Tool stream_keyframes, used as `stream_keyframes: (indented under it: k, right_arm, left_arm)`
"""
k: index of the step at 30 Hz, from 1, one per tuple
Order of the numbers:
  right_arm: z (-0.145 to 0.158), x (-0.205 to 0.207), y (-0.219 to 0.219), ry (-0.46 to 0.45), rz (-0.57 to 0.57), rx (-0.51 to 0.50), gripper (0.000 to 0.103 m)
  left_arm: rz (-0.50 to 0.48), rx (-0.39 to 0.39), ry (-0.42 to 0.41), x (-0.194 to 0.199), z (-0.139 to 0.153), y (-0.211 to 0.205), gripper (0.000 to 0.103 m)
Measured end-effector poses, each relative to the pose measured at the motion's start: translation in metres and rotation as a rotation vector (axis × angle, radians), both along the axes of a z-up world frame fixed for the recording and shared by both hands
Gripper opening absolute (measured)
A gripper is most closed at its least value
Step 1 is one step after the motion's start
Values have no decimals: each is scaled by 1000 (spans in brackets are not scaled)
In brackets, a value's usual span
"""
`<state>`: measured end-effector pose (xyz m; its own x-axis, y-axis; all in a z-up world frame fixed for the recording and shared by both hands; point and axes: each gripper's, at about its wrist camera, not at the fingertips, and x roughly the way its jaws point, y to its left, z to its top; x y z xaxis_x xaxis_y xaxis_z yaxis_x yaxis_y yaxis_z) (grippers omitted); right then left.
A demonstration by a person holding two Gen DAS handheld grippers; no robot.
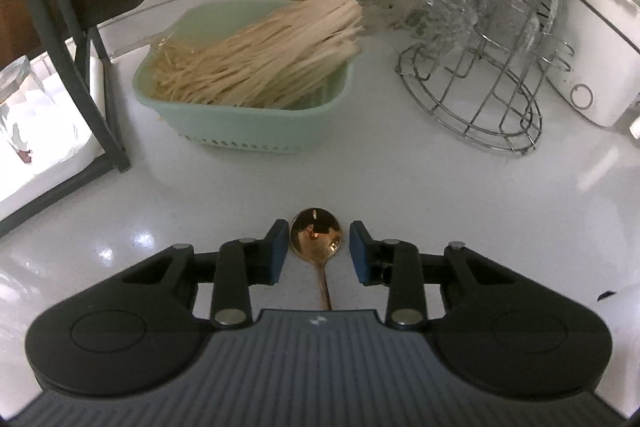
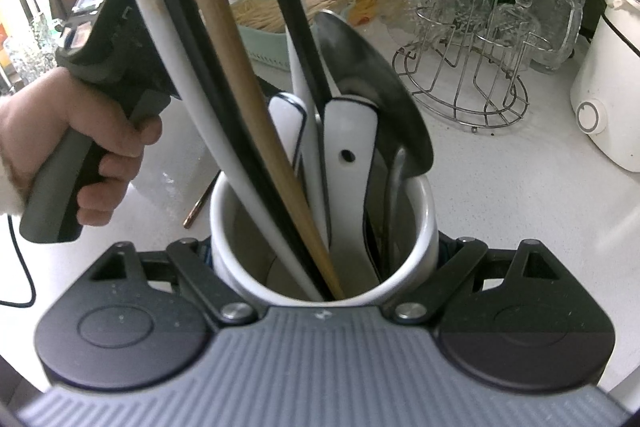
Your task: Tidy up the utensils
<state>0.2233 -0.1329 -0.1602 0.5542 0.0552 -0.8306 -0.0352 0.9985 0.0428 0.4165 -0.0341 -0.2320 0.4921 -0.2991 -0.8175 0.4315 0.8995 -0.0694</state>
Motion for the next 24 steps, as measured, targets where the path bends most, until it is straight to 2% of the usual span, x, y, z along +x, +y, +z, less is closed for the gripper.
stream_keyframes:
  k: [11, 20, 22, 24]
  right_arm:
    - [1, 2, -1, 9, 4, -2, 92]
    - [-1, 10, -6, -2, -10, 3, 92]
    - [-1, 12, -7, -8, -10, 2, 92]
    - [-1, 13, -8, -5, -5, 0, 92]
  left_arm:
    - [25, -16, 24, 9, 4, 8, 32]
    - [29, -59, -1, -12, 36, 19, 32]
    - [22, -67, -15, -21, 44, 21, 6]
    - [38, -92, -10, -28, 51, 25, 6]
